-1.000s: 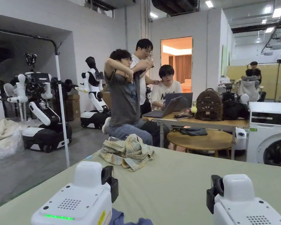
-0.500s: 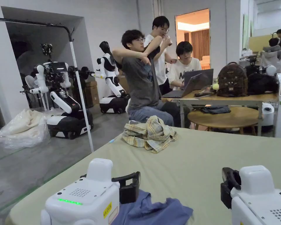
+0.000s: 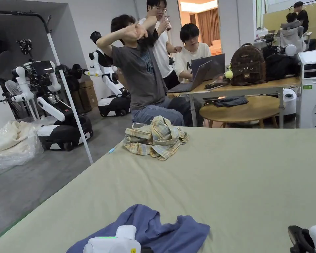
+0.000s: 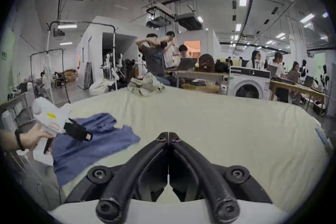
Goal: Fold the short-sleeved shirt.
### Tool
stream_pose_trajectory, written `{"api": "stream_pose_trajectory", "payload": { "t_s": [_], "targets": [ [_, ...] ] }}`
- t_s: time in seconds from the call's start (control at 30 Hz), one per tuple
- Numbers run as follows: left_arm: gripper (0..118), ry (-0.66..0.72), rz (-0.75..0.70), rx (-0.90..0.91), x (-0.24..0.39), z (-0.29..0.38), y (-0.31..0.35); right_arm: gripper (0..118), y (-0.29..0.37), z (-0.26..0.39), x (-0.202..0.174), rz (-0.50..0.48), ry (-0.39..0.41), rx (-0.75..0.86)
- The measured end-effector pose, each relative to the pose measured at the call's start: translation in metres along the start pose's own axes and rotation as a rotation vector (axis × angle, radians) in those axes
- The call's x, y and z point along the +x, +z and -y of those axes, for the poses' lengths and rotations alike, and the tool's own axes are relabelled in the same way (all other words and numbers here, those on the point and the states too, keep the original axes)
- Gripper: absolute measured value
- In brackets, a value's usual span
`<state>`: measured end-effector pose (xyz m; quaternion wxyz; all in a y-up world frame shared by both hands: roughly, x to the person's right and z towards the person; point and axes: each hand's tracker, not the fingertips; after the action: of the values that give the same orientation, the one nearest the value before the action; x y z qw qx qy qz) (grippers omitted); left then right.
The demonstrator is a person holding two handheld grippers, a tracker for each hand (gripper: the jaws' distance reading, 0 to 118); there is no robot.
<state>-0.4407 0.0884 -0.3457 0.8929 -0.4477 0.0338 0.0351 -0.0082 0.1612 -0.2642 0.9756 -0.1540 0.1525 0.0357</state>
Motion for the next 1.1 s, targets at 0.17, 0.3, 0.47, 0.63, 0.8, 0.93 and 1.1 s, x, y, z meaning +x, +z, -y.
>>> {"api": "stream_pose_trajectory", "payload": {
  "t_s": [0.17, 0.3, 0.47, 0.63, 0.8, 0.93, 1.1],
  "targets": [
    [21, -0.141, -0.035, -0.046, 0.037, 0.004, 0.011, 0, -0.01, 0.003, 0.018, 0.004, -0.147, -0.025],
    [1, 0.004, 0.031, -0.01, 0.024, -0.005, 0.037, 0, 0.006, -0.002, 0.028, -0.009, -0.132, -0.004],
    [0, 0.175, 0.088, 0.203, -0.007, -0.072, 0.098, 0, 0.027, -0.008, 0.039, -0.001, -0.116, 0.014],
    [0, -0.081, -0.057, 0.456, 0.015, -0.178, 0.222, 0, 0.052, -0.017, 0.056, 0.057, -0.098, 0.041],
    [0, -0.304, -0.141, 0.693, 0.116, -0.245, 0.329, 0, 0.078, -0.025, 0.081, 0.147, -0.122, 0.098],
    [0, -0.36, -0.034, 0.654, 0.203, -0.24, 0.295, 0, 0.1, -0.028, 0.106, 0.187, -0.169, 0.111],
    [0, -0.332, 0.267, 0.452, 0.308, -0.156, 0.168, 0, 0.149, -0.023, 0.138, 0.322, -0.129, 0.148]
  ]
}}
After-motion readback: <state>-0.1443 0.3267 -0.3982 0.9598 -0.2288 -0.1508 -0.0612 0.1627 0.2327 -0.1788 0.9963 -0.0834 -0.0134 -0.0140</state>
